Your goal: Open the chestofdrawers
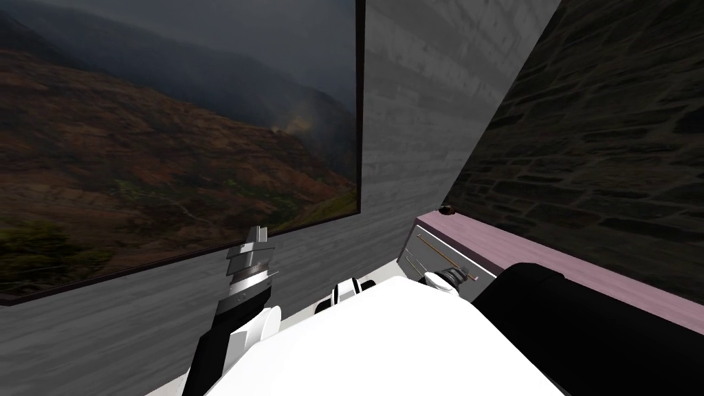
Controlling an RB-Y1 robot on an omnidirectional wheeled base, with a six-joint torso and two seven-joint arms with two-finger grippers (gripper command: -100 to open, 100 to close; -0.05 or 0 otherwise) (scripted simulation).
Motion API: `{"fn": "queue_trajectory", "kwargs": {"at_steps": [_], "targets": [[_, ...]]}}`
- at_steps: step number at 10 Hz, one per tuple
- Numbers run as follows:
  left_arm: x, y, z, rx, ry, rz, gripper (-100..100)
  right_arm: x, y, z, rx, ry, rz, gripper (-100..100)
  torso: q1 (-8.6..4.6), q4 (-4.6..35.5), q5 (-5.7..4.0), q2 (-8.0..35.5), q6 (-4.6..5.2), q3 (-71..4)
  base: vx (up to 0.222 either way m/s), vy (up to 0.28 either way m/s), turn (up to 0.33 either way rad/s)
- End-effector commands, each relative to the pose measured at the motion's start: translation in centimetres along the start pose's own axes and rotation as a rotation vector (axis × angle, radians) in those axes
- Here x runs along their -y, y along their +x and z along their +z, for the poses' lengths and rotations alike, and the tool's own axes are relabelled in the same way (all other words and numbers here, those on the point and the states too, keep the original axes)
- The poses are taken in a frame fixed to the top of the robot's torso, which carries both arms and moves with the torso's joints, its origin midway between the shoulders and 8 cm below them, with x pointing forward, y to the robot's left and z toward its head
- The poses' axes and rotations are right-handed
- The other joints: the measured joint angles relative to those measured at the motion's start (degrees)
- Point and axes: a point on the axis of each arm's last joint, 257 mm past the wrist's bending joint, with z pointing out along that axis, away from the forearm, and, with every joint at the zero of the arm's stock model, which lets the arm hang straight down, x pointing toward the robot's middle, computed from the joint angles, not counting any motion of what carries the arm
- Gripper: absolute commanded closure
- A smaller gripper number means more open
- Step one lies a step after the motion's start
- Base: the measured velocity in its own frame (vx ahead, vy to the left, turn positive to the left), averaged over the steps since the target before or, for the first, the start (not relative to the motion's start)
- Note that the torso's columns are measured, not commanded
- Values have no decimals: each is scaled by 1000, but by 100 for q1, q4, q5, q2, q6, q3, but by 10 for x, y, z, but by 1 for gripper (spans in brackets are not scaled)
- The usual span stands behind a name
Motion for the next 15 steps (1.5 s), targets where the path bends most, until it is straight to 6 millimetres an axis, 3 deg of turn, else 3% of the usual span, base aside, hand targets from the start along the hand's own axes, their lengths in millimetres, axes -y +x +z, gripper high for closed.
{"fn": "queue_trajectory", "kwargs": {"at_steps": [1,2,3,4,9,12,13,15], "targets": [[0,0,0,0,0,0,0,-2,1,-1,-1,-2,0,-100,-41,1,-10,8,1,8,0,-60,11],[0,0,0,0,0,0,0,-2,2,-1,-2,-1,0,100,-22,2,-10,14,2,13,1,-9,-1],[0,0,0,0,0,0,0,0,-1,-1,1,0,0,100,2,2,0,16,2,14,-23,84,-28],[0,0,0,0,0,0,0,1,-2,-1,3,0,0,100,-5,-5,-54,12,-3,31,-18,169,-15],[-1,2,-1,-4,-3,-3,0,4,-8,-2,8,4,-3,100,-53,-1,-18,3,0,9,-12,158,-13],[-1,2,-1,-4,-3,-3,0,2,-11,-6,11,1,-5,100,-16,-2,-29,16,7,22,-21,192,-8],[-1,2,-1,-4,-3,-3,0,13,-13,5,16,9,-2,-100,-21,-3,-28,10,5,18,1,137,-16],[-1,2,-1,-4,-3,-3,0,20,-14,13,19,9,-1,-100,-56,0,-12,8,3,9,5,44,-5]]}}
